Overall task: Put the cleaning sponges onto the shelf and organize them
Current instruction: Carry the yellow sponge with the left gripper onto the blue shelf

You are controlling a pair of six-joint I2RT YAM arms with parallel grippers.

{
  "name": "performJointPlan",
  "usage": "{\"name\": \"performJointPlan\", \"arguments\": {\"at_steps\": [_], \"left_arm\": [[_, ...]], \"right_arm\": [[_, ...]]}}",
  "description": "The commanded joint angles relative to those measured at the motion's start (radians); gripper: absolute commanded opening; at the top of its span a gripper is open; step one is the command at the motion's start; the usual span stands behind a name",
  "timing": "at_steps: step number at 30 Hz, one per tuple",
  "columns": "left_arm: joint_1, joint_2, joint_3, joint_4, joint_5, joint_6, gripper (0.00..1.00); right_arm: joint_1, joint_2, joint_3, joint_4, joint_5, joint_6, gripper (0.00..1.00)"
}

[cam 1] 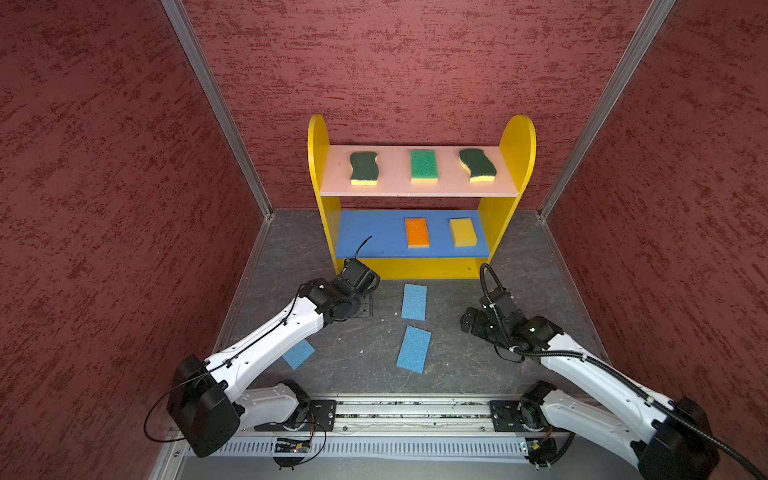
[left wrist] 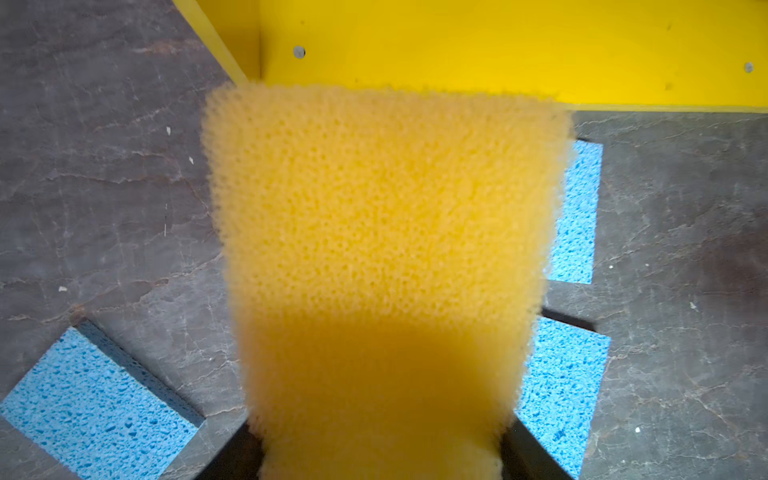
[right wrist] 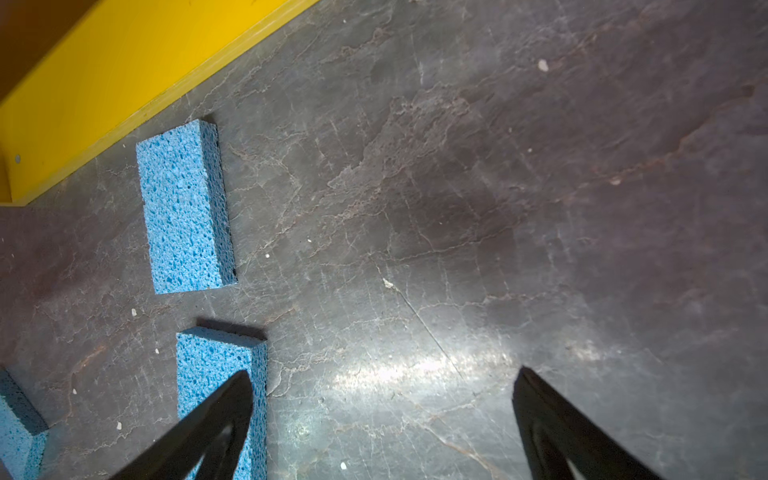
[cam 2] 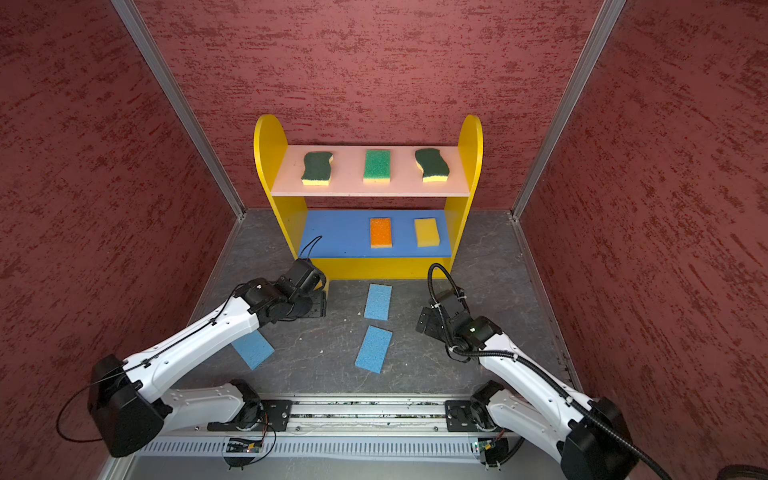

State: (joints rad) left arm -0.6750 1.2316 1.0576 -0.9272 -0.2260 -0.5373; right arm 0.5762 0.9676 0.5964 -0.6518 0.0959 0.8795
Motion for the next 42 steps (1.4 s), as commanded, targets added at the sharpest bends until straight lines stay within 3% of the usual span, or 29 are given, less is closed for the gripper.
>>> {"name": "performJointPlan", "arguments": {"at_steps": [1, 22, 42], "left_arm": [[0.008, 0.014, 0.044, 0.011, -0.027, 0.051, 0.66], [0.086, 0.223, 0.239, 0.221, -0.024, 0.185, 0.65], [0.177, 0.264, 0.170, 0.457, -0.065, 0.243, 0.64]], "right_arm": [[-0.010, 0.023, 0.010, 0.029, -0.012, 0.041, 0.98], [-0.014, 0.019, -0.033, 0.100, -0.039, 0.036, 0.99], [-0.016, 0.071, -0.030, 0.151, -0.066, 0.028, 0.99]]}}
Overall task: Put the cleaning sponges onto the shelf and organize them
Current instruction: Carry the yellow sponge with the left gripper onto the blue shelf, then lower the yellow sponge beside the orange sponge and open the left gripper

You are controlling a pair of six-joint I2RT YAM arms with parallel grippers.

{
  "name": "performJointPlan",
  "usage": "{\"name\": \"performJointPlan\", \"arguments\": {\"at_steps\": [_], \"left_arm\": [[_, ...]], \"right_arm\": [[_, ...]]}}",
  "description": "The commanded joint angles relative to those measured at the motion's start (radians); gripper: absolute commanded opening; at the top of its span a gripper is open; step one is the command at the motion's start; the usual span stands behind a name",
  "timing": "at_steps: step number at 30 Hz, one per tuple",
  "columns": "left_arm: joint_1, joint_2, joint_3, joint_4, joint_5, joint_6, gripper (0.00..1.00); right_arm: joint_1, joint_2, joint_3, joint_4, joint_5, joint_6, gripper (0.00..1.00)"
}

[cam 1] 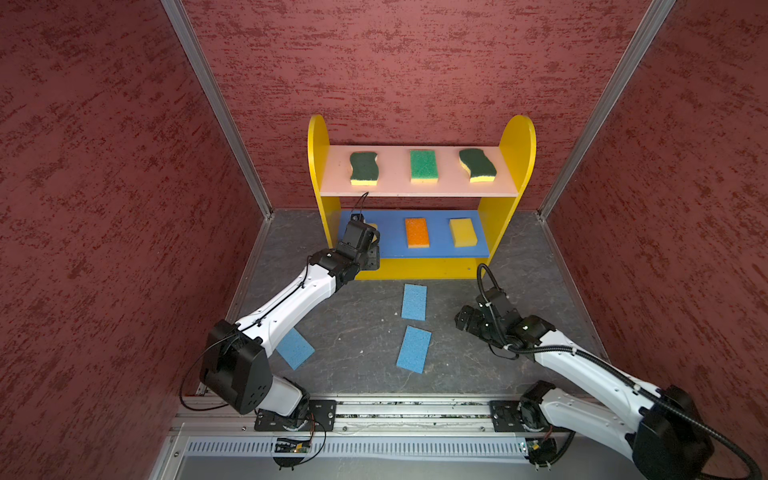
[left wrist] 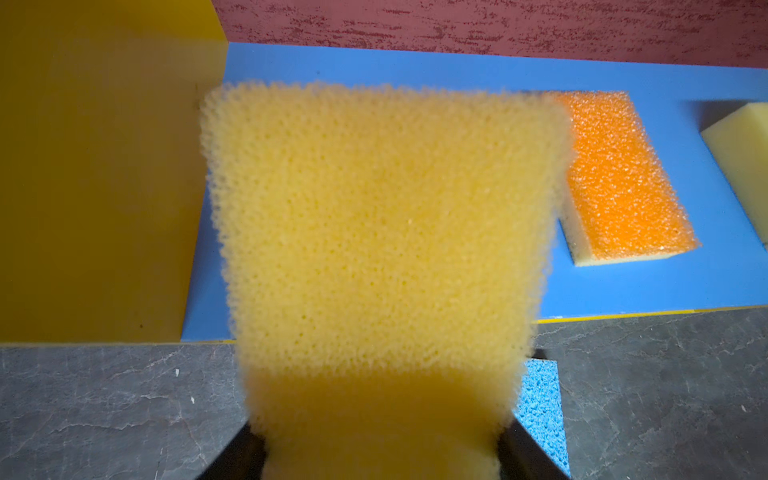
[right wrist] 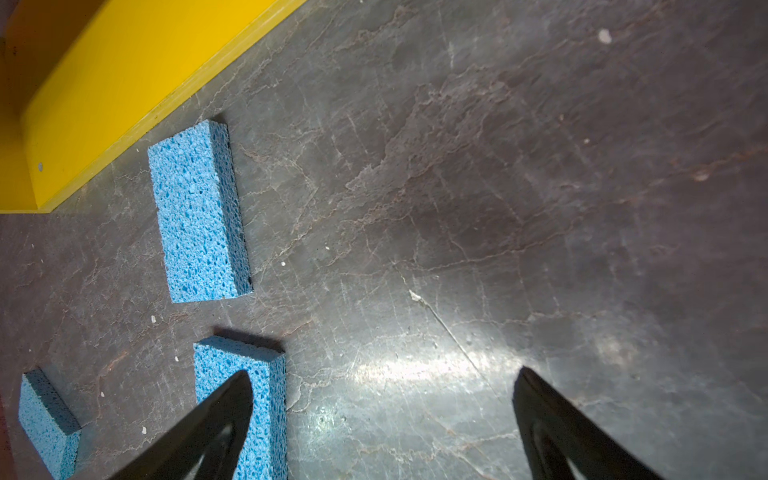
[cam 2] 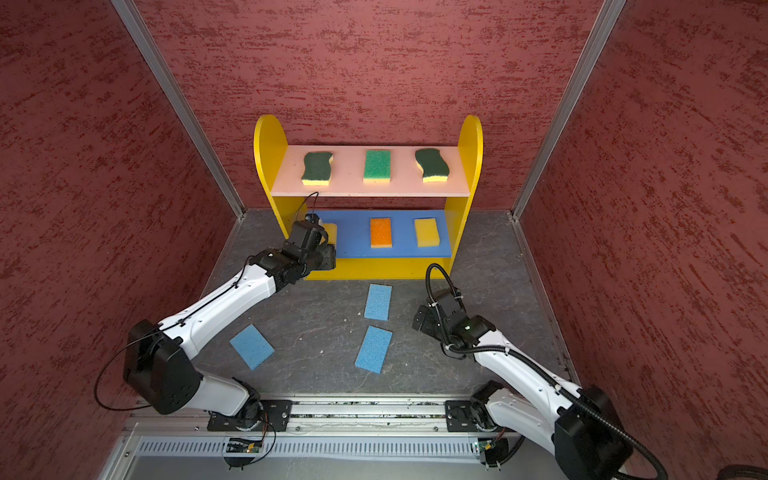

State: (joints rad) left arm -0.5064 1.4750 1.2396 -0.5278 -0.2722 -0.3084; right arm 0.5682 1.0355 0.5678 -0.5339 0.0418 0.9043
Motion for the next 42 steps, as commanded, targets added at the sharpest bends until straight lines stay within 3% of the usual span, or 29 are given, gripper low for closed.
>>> {"name": "performJointPlan", "arguments": {"at_steps": [1, 42], "left_arm": [[0.011, 0.023, -0.014, 0.066, -0.021, 0.014, 0.64], [0.031, 0.189, 0.001, 0.252, -0.094, 0.073, 0.64]], "right_arm": [[-0.009, 0.004, -0.002, 0.035, -0.011, 0.002, 0.99], [-0.015, 0.067, 0.017, 0.052, -0.006, -0.021, 0.99]]}}
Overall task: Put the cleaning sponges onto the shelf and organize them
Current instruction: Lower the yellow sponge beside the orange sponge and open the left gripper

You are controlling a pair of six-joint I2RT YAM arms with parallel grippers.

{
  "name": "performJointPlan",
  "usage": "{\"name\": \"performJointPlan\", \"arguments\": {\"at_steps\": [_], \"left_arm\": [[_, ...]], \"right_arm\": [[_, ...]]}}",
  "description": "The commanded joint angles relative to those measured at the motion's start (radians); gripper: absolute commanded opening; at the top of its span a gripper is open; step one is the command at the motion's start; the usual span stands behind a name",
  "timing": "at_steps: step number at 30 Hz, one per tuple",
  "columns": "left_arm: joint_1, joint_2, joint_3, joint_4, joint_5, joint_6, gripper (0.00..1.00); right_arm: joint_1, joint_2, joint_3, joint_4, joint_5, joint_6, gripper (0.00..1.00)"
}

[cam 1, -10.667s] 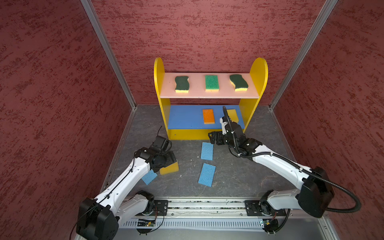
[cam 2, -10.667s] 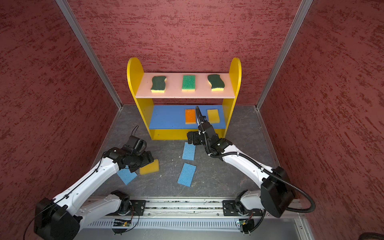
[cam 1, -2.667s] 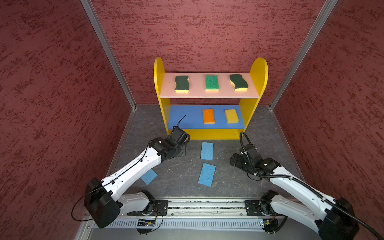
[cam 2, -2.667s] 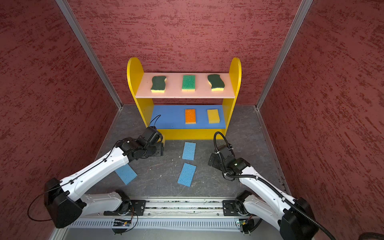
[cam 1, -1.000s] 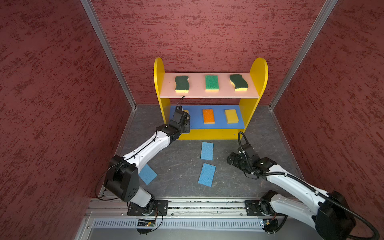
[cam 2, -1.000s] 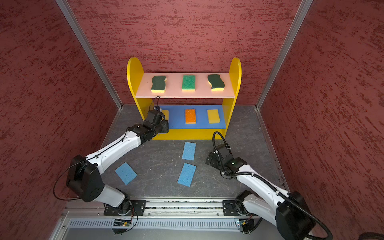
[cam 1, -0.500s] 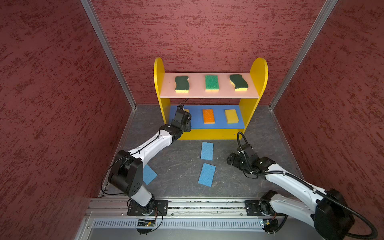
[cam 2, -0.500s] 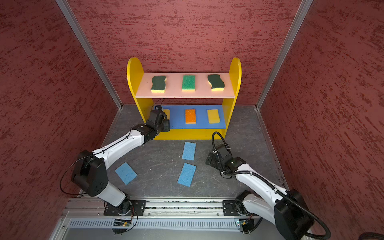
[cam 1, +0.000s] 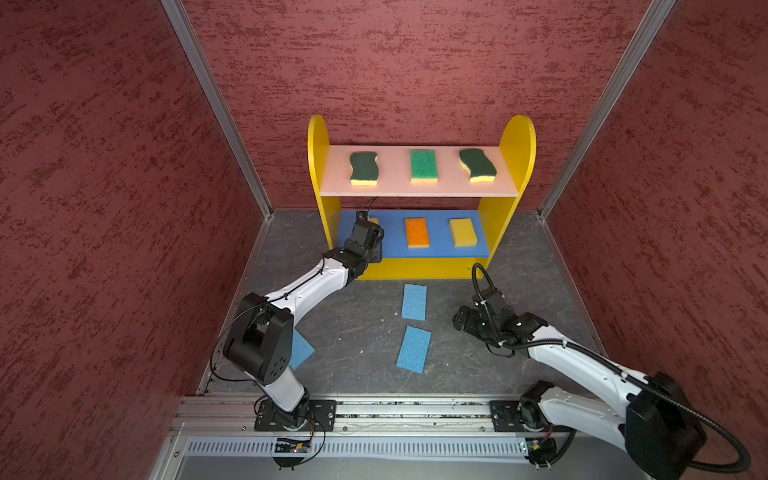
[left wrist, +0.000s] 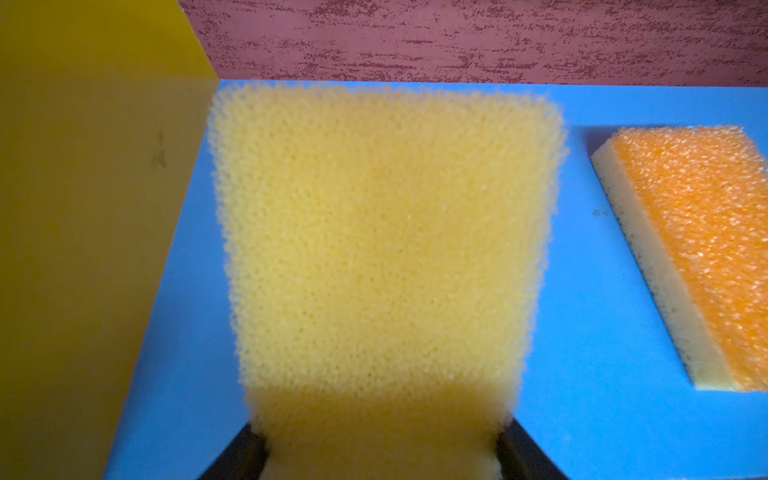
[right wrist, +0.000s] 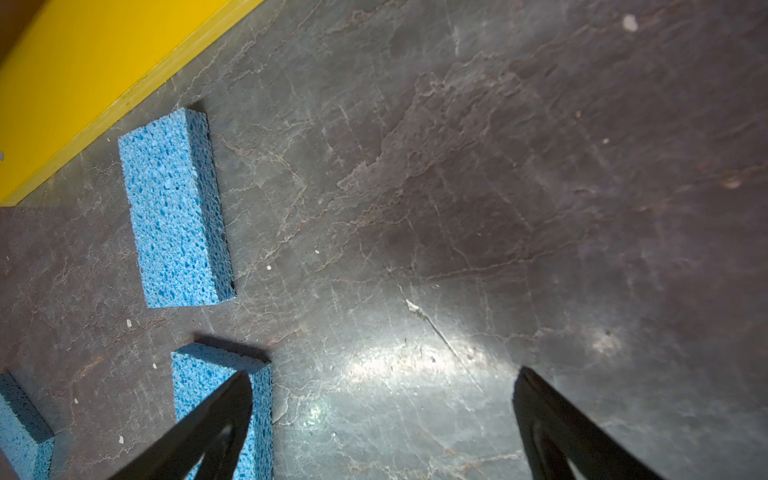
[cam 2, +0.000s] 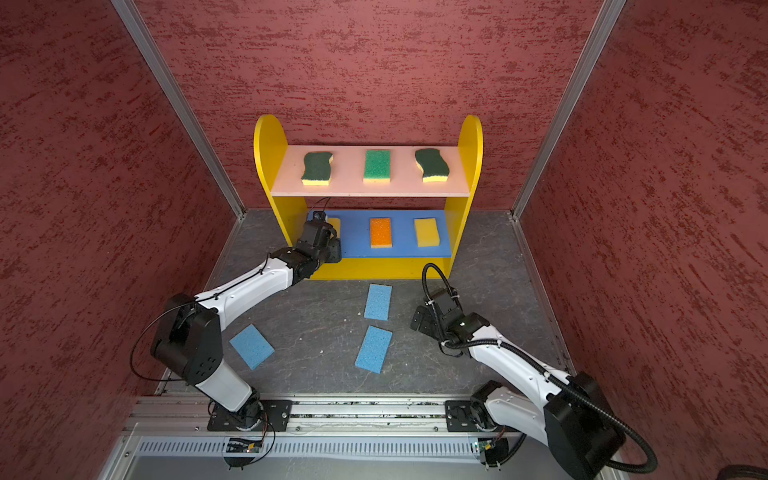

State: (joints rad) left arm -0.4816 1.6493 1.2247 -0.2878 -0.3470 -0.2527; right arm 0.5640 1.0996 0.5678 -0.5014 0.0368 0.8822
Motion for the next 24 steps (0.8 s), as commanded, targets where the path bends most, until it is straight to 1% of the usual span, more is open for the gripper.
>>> {"name": "performJointPlan", "arguments": {"at_steps": [1, 19, 24], "left_arm": [[0.007, 0.016, 0.016, 0.014, -0.022, 0.017, 0.64], [0.019, 0.064, 0.055, 0.028, -0.036, 0.026, 0.64], [0.024, 0.067, 0.062, 0.018, -0.040, 0.027, 0.66]], "right_arm": [[-0.012, 0.005, 0.018, 0.021, -0.002, 0.000, 0.99], [-0.014, 0.011, 0.036, 0.013, -0.003, -0.006, 0.99], [-0.014, 0.012, 0.036, 0.017, -0.003, -0.007, 0.99]]}}
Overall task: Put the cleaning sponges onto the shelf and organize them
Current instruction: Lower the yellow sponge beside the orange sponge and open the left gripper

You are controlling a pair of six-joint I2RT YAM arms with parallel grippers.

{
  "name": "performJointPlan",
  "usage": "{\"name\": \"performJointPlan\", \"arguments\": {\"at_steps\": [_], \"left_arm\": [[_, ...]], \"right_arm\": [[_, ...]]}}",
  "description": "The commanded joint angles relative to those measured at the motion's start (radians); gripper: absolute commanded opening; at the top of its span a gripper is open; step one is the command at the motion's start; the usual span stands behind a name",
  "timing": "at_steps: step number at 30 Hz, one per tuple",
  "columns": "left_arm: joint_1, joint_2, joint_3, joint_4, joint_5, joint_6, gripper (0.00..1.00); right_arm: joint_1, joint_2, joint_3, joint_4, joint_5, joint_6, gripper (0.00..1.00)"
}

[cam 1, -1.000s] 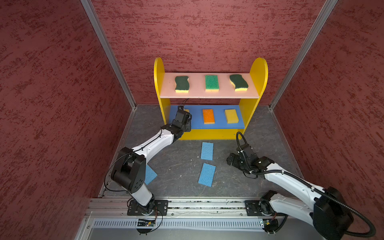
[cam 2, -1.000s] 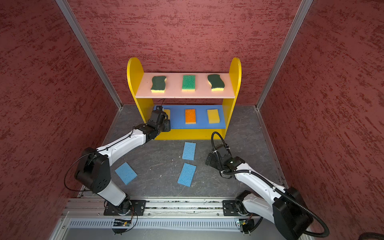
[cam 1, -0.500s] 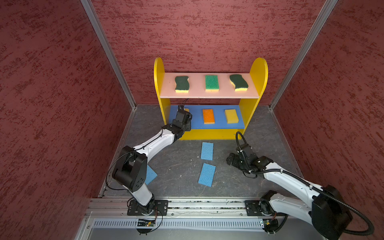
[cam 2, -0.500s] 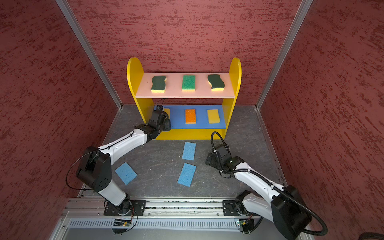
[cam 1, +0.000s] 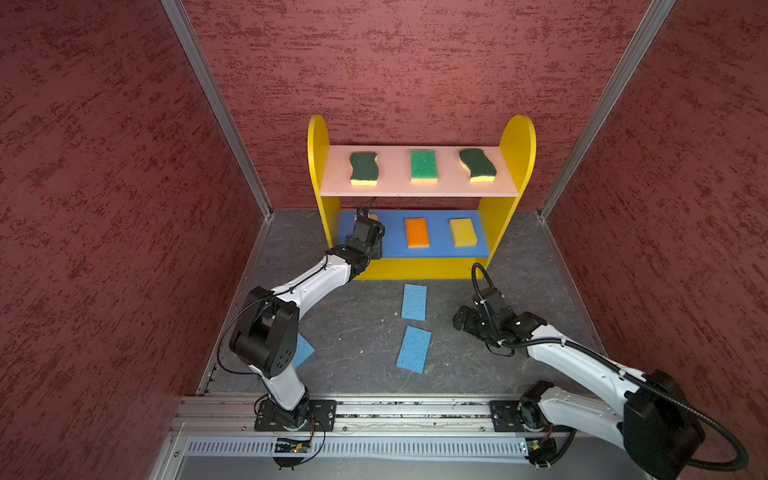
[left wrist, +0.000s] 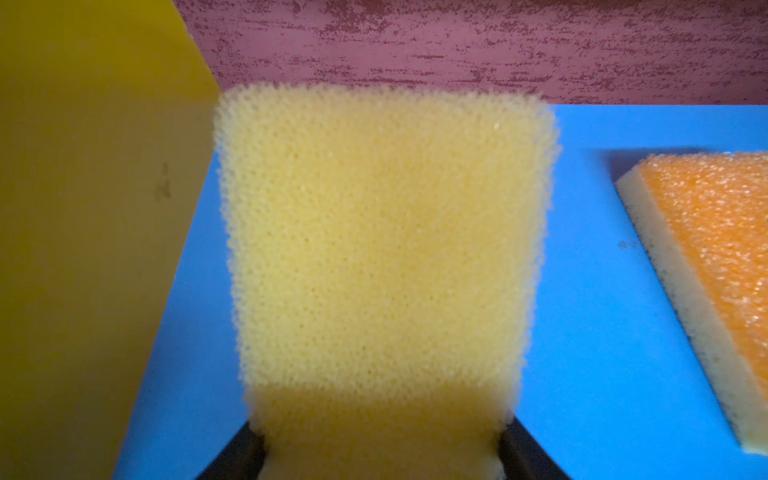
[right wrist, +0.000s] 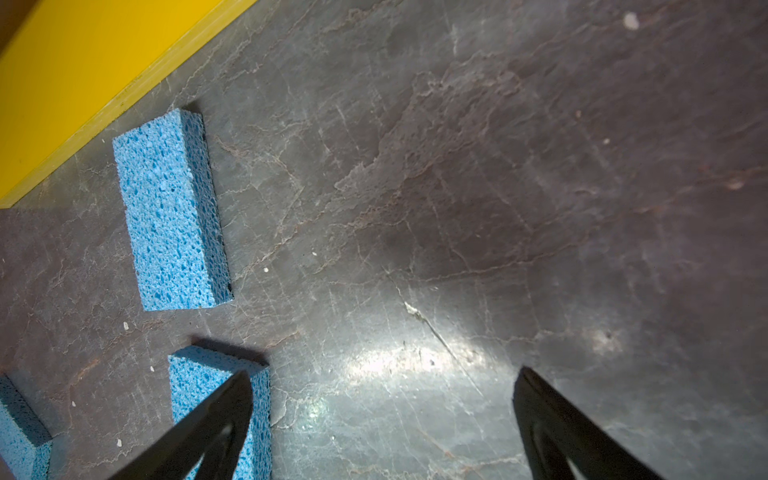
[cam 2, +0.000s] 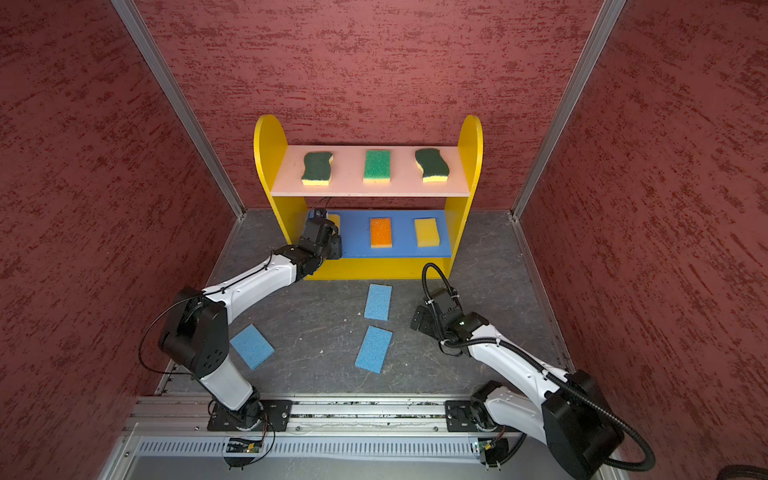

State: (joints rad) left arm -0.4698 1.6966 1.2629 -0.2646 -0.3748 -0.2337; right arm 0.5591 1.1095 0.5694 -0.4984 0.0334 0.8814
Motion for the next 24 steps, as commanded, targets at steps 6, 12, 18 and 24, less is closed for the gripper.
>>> {"name": "performJointPlan", "arguments": {"at_steps": [6, 12, 18, 24], "left_arm": [[0.012, 0.000, 0.011, -0.014, -0.003, -0.007, 0.71], [0.012, -0.008, 0.004, -0.022, 0.008, -0.019, 0.76], [0.011, 0.015, 0.025, -0.040, 0.011, -0.030, 0.79], [0.012, 0.026, 0.034, -0.047, 0.007, -0.038, 0.80]], "right_arm": [[-0.010, 0.012, 0.032, 0.023, -0.007, -0.005, 0.99], [-0.010, 0.013, 0.027, 0.024, -0.012, -0.004, 0.99], [-0.010, 0.005, 0.022, 0.023, -0.010, 0.001, 0.99], [-0.010, -0.006, 0.021, 0.017, -0.006, 0.001, 0.99]]}}
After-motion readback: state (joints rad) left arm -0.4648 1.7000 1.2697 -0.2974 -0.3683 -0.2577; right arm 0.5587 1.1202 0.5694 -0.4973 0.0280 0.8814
